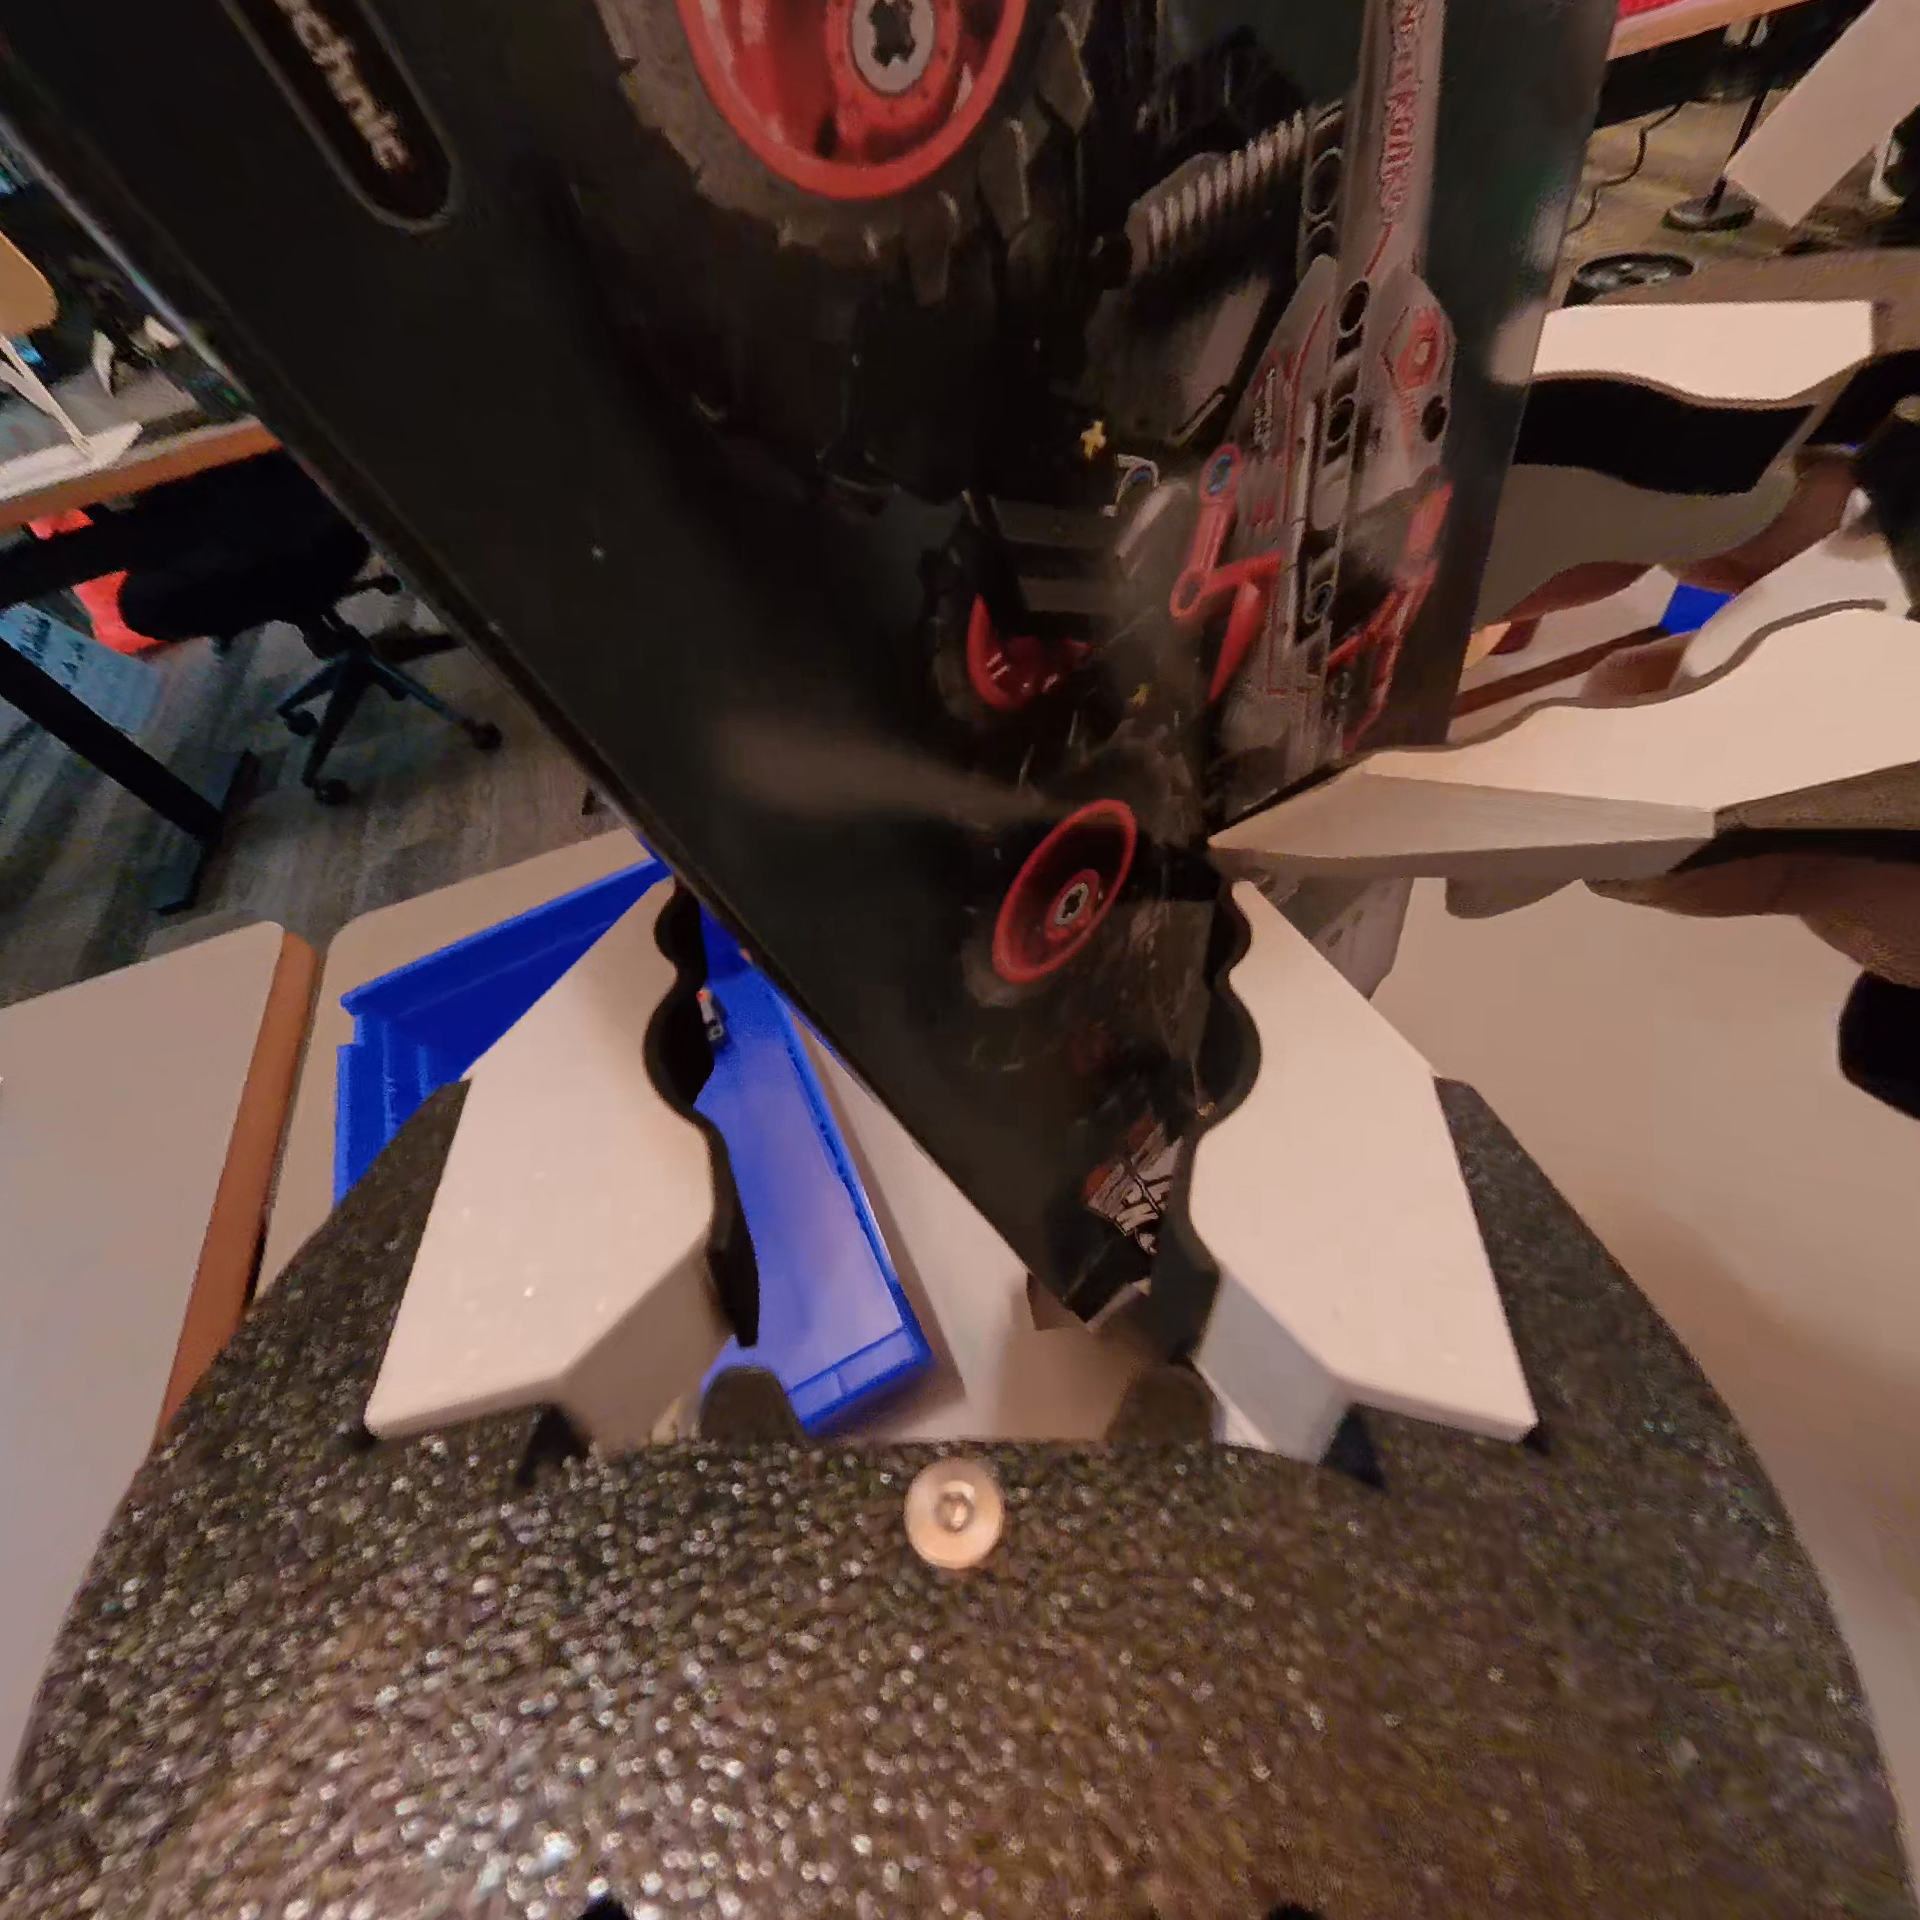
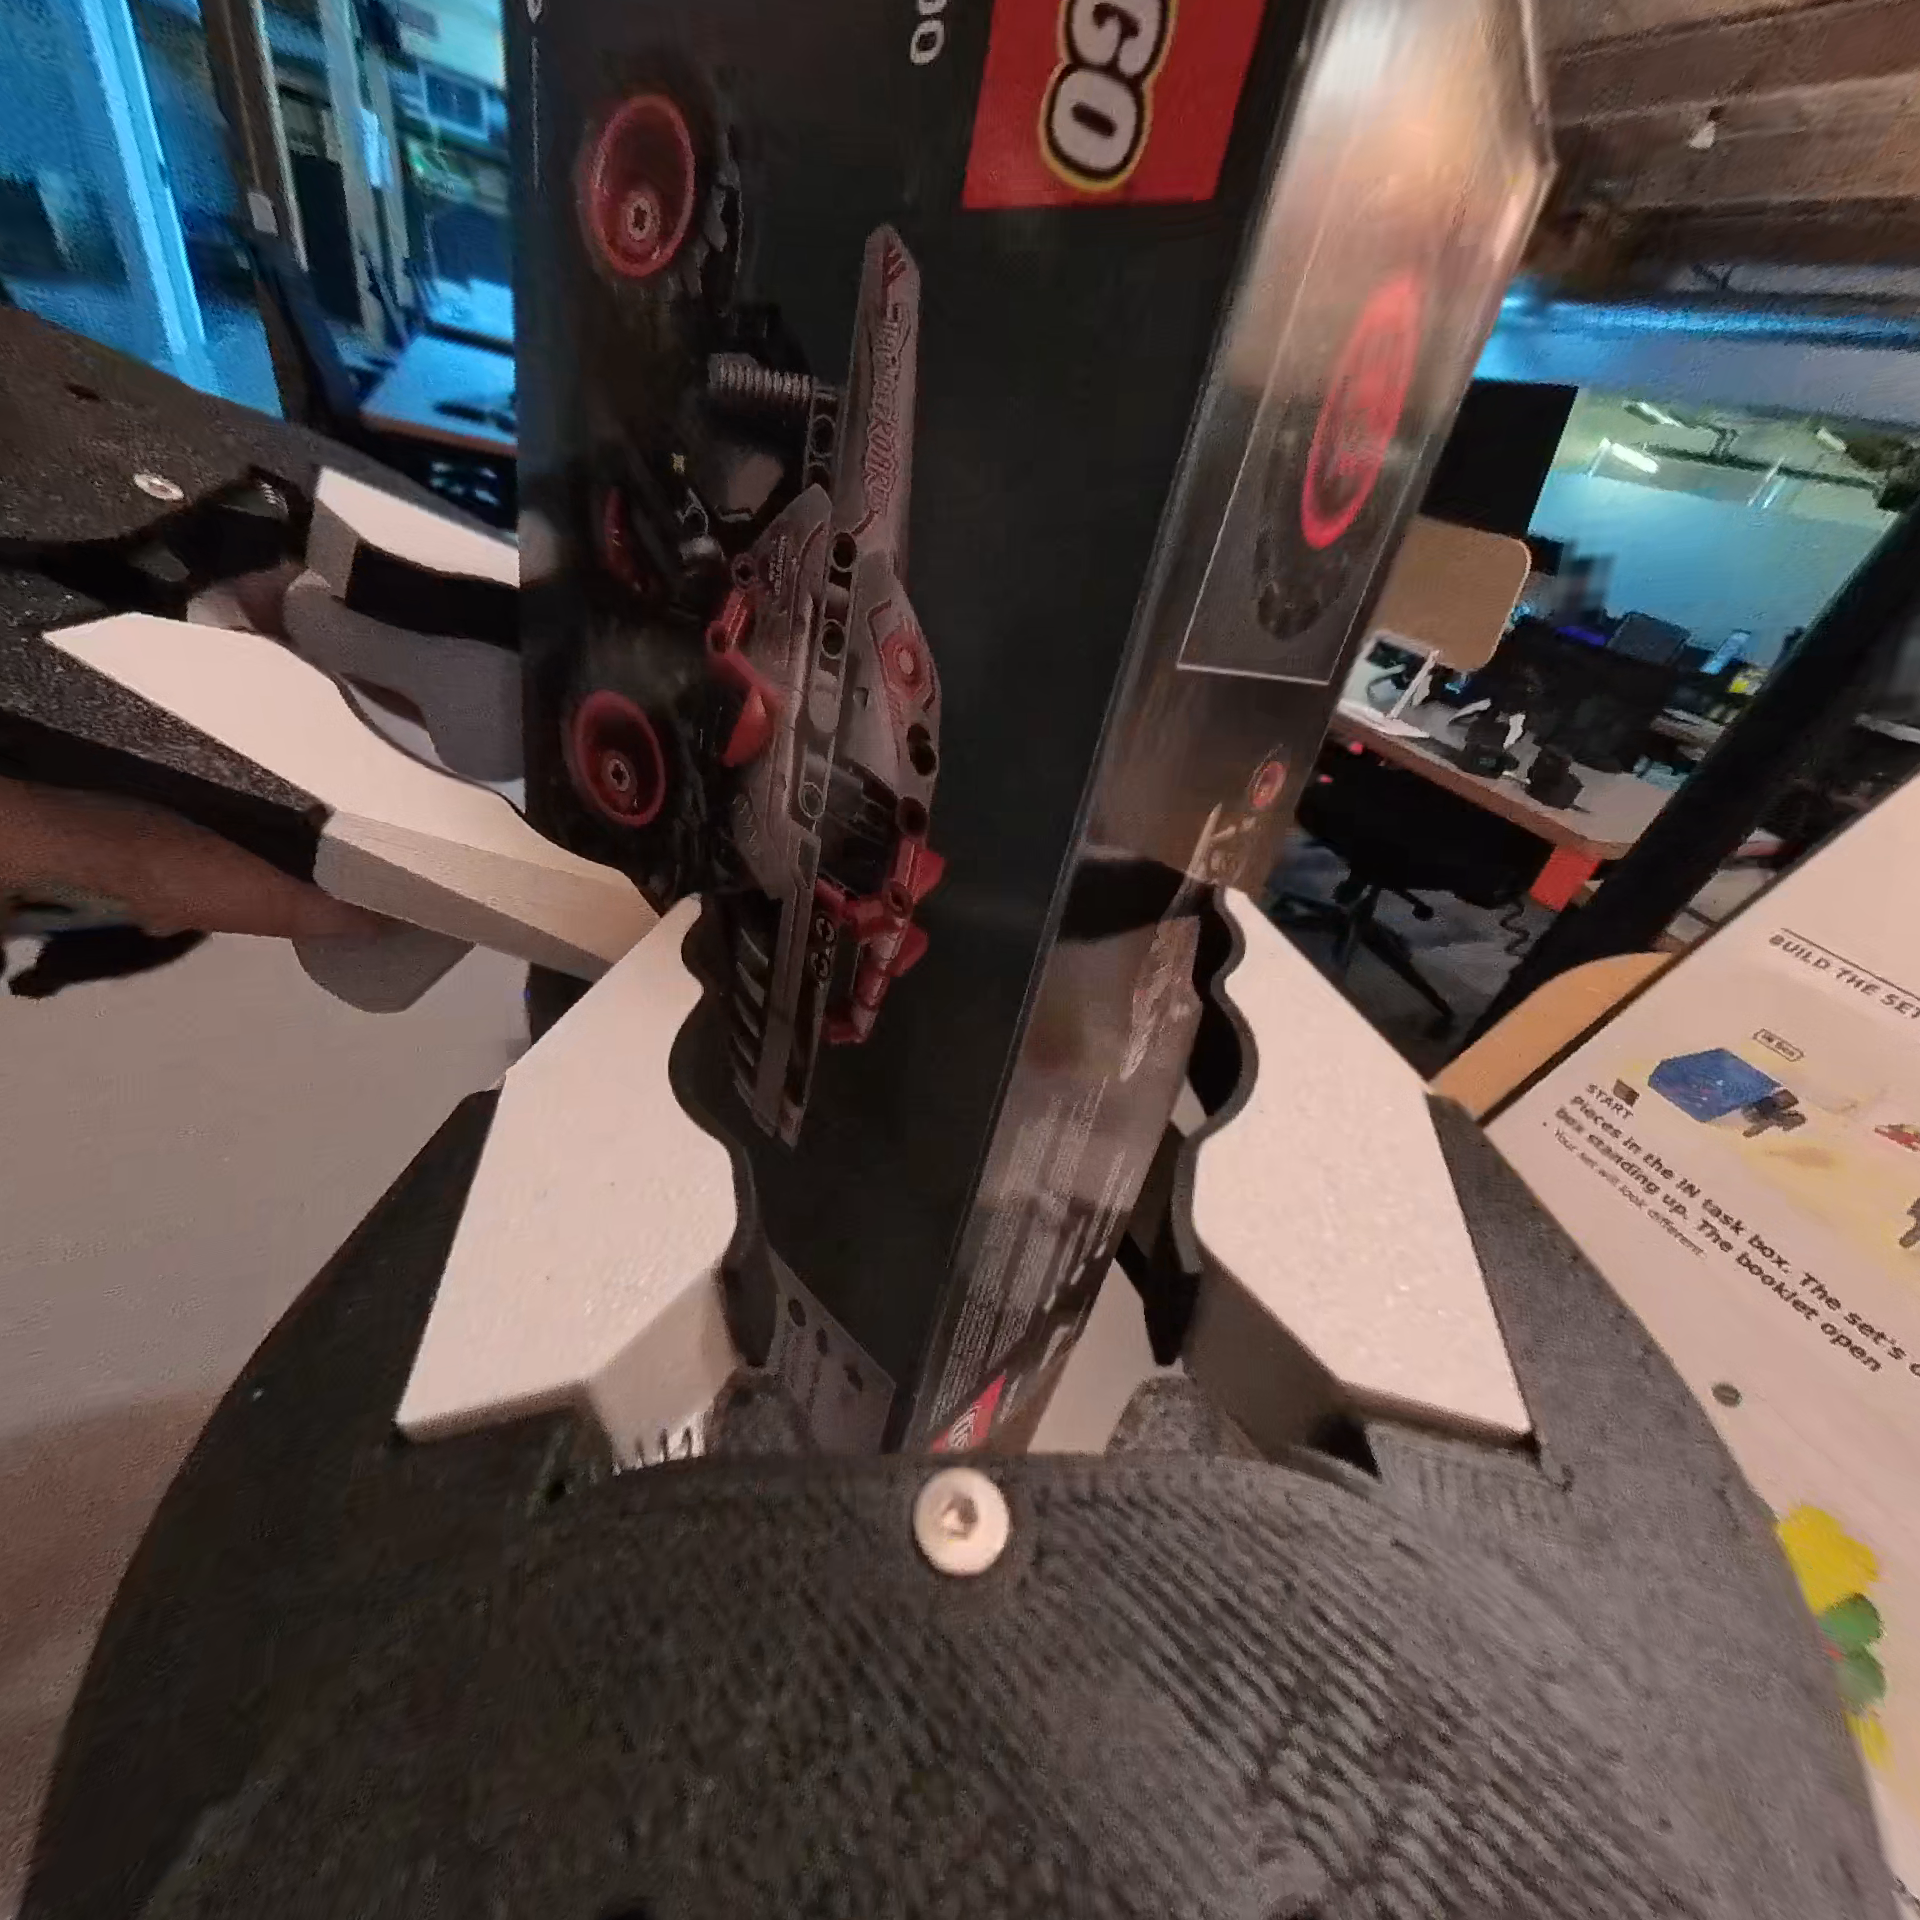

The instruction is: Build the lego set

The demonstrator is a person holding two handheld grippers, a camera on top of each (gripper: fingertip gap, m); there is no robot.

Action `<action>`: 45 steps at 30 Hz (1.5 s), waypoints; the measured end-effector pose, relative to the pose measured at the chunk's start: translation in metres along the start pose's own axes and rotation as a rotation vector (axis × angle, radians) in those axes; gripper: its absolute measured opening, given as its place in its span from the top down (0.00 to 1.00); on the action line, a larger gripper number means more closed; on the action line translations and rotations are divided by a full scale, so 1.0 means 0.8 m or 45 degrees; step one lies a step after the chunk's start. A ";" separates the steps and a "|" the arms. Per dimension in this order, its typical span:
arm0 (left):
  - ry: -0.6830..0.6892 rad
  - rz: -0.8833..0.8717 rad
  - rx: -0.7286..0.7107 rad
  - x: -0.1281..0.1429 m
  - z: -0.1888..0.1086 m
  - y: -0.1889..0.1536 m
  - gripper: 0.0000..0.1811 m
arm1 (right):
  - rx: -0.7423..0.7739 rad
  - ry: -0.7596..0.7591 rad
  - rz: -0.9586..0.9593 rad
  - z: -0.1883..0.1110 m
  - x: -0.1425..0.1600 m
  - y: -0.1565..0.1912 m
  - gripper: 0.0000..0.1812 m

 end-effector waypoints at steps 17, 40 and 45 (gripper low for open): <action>-0.120 0.172 -0.187 -0.033 -0.041 -0.003 0.48 | 0.003 -0.249 -0.029 -0.003 -0.035 0.011 0.50; 0.115 -0.616 0.816 0.003 0.049 -0.141 0.51 | 0.232 0.307 -0.057 -0.159 -0.039 -0.003 0.56; 0.217 -0.913 1.034 0.060 0.120 -0.246 0.51 | 0.170 0.658 -0.077 -0.202 0.020 -0.038 0.57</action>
Point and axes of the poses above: each gripper's, where its closed fingertips meet, z out along the fingers, x out of its underside, y = z × x across the jaws, the point moved 10 cm from there along -z, back along the fingers, and after that the axes turned 10 degrees about -x, right-handed, at the moved point
